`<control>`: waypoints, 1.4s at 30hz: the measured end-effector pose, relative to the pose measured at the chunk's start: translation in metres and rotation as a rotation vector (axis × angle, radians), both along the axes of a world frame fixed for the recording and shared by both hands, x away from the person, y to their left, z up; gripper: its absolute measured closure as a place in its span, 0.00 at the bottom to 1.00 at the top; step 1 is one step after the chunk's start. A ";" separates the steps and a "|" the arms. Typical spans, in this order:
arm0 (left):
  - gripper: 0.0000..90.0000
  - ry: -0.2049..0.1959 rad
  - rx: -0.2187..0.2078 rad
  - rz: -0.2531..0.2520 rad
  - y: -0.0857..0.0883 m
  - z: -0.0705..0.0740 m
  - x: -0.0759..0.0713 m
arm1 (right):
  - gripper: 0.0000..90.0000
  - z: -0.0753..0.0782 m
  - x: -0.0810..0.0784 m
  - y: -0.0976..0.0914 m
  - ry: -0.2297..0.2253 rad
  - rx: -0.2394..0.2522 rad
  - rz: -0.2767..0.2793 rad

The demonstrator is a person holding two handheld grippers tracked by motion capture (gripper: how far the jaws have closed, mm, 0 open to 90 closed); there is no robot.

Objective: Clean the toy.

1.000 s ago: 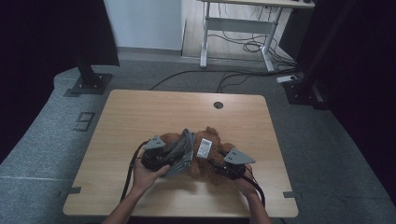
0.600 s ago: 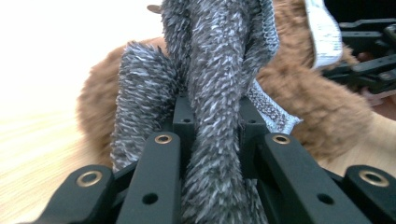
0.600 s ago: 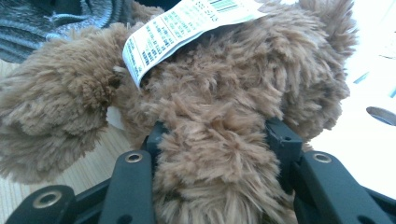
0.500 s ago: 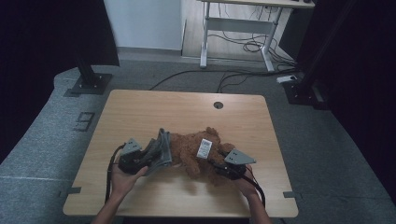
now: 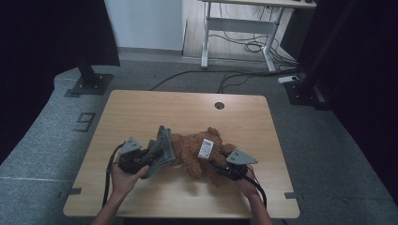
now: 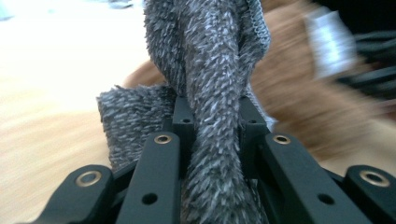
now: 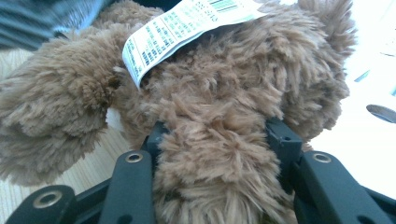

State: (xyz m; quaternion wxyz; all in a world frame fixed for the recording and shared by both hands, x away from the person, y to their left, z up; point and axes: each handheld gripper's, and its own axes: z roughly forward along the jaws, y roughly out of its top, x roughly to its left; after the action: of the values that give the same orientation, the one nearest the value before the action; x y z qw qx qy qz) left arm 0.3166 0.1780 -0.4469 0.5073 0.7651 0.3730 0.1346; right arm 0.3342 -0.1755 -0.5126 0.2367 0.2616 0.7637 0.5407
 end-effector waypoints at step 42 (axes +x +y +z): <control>0.83 0.029 0.031 0.015 -0.004 -0.025 0.003 | 0.62 -0.004 0.000 -0.003 0.029 0.024 0.026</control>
State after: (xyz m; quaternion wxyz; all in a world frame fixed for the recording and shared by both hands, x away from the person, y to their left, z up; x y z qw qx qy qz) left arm 0.3198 0.1743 -0.4720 0.4890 0.7718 0.3840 0.1334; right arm 0.3341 -0.1782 -0.5169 0.2156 0.2623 0.7636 0.5492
